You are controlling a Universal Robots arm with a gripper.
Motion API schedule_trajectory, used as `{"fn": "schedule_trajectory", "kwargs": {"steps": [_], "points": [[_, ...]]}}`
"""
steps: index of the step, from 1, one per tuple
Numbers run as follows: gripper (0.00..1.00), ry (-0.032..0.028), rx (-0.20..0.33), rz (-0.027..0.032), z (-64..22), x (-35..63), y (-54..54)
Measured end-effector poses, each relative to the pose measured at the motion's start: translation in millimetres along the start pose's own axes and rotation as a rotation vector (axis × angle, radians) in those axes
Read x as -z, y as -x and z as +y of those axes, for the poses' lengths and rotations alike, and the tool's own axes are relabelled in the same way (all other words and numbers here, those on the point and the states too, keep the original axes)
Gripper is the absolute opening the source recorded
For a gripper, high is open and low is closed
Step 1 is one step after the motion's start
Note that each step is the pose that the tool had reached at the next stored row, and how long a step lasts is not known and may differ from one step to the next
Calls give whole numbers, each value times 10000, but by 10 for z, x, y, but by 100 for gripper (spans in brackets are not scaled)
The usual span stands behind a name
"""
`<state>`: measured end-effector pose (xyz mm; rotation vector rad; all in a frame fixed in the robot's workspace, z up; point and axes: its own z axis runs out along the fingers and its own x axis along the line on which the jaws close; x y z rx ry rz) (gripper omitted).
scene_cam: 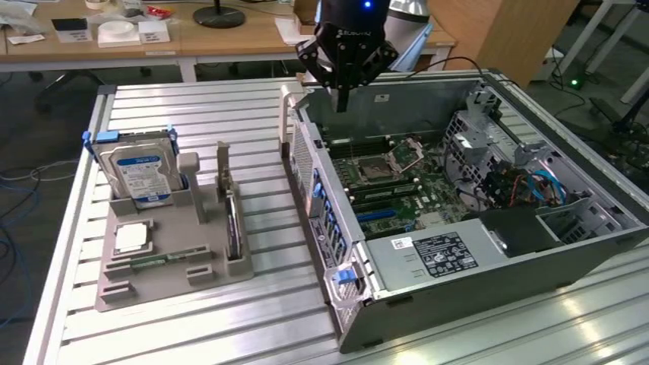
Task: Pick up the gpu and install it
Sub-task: 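Reach for the gpu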
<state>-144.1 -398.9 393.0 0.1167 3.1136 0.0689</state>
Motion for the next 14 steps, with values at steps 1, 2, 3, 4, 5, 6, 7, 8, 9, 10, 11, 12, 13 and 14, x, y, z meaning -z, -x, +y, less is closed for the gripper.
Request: {"fn": "schedule_trajectory", "kwargs": {"steps": [1,2,3,4,5,6,7,8,9,10,11,12,13,14], "points": [[11,0,0,0,-1,0,-15],[11,0,1,0,-2,0,-28],[11,0,1,0,-3,0,-40],[11,0,1,0,-4,0,-53],[11,0,1,0,-5,0,-66],[11,0,2,0,-6,0,-77],[11,0,1,0,-7,-1,-89],[11,0,2,0,-8,-1,-100],[11,0,1,0,-9,-1,-111],[11,0,1,0,-9,-1,-122],[11,0,1,0,-10,-1,-132],[11,0,0,0,-11,-1,-143],[11,0,1,0,-12,-1,-154],[11,0,1,0,-12,-1,-165]]}}
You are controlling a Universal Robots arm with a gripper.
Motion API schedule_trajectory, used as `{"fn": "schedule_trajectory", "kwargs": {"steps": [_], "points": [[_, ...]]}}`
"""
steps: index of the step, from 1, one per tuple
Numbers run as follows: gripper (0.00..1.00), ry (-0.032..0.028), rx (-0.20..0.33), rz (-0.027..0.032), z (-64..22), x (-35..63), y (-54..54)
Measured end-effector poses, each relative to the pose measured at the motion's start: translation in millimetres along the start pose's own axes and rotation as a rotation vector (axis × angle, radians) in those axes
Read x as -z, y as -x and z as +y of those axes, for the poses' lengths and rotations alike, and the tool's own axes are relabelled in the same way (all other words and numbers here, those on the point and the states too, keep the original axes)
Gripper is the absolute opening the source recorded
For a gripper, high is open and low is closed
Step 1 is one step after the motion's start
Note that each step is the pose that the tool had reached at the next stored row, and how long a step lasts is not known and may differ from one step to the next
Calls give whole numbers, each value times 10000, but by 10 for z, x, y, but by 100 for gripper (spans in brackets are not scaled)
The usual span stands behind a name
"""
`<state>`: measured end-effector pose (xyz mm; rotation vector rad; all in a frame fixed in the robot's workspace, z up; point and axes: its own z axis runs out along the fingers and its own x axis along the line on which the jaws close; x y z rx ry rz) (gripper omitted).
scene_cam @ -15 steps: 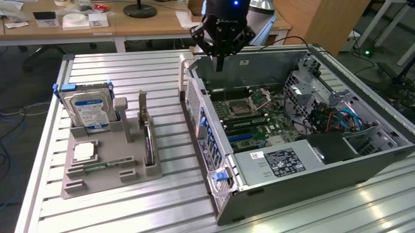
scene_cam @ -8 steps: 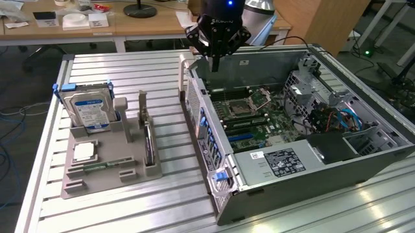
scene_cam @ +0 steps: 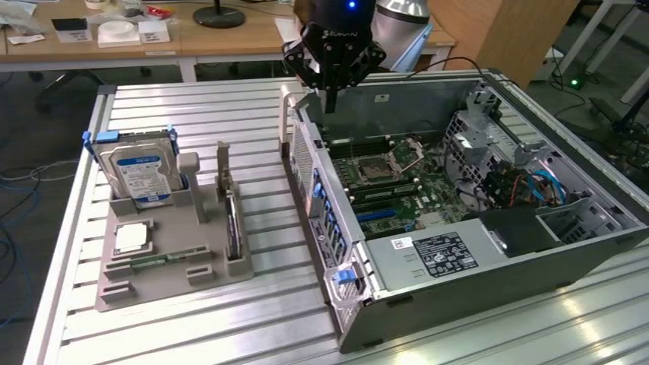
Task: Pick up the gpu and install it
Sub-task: 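Reach for the gpu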
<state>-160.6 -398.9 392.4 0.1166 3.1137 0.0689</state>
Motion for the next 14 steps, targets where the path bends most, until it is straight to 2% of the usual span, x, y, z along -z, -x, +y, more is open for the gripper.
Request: {"fn": "schedule_trajectory", "kwargs": {"steps": [14], "points": [[11,0,-1,1,-12,0,-159]]}}
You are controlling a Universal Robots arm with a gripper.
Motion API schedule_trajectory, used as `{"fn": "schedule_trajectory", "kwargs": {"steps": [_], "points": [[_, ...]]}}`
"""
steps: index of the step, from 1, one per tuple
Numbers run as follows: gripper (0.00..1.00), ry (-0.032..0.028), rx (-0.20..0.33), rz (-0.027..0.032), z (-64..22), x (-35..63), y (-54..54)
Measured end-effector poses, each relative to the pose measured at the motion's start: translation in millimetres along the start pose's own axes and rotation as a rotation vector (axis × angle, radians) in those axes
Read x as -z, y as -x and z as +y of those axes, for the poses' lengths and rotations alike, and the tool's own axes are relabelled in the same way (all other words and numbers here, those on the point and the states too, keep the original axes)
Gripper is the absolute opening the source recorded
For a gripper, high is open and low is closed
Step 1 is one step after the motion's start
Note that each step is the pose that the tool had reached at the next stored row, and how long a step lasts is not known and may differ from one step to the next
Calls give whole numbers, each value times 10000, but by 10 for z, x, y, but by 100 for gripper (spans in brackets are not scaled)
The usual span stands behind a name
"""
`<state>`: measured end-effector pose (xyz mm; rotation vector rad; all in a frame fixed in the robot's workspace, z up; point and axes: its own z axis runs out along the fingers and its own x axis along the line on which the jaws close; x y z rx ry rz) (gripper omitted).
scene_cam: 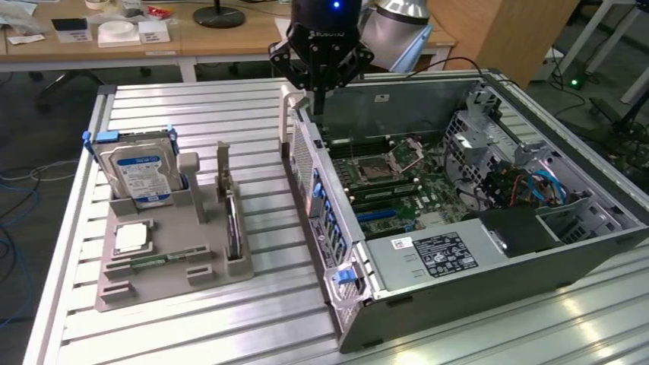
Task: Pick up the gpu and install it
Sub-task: 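Reach for the gpu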
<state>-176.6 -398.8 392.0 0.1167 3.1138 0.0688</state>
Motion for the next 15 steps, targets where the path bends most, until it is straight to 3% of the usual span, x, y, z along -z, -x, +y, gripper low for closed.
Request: {"fn": "schedule_trajectory", "kwargs": {"steps": [15], "points": [[11,0,1,0,-12,-5,-149]]}}
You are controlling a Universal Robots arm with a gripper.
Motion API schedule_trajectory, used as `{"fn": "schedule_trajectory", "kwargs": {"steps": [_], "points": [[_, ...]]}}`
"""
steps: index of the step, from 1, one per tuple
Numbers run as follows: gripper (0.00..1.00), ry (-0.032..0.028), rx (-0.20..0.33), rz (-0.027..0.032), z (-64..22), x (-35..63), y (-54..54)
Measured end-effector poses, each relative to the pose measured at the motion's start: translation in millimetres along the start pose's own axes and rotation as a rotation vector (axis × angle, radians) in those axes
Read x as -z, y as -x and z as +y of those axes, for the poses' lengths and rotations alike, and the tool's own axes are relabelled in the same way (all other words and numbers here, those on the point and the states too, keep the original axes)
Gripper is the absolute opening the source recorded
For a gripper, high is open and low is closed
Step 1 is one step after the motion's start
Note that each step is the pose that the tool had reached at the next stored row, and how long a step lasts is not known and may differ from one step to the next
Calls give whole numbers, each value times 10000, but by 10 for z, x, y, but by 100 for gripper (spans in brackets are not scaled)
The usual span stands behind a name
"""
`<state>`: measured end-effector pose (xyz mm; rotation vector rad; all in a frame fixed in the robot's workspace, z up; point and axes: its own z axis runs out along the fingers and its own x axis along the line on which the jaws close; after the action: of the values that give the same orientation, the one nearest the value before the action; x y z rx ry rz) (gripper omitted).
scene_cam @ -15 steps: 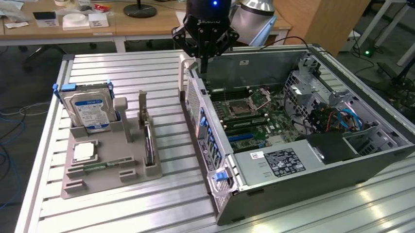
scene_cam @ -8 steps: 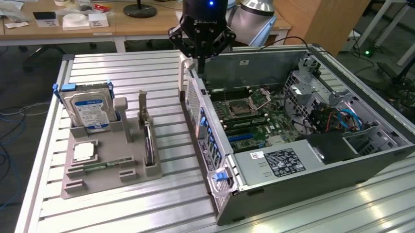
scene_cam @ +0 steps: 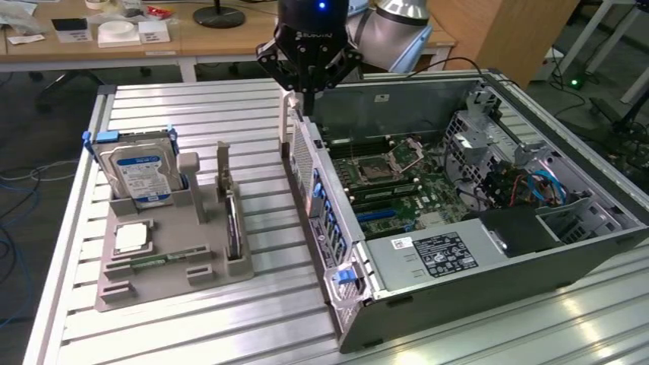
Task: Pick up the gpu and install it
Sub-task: 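Reach for the gpu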
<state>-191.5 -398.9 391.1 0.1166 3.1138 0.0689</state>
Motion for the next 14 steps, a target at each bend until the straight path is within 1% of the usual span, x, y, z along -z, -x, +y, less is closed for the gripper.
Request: {"fn": "schedule_trajectory", "kwargs": {"steps": [14], "points": [[11,0,0,1,-13,0,-169]]}}
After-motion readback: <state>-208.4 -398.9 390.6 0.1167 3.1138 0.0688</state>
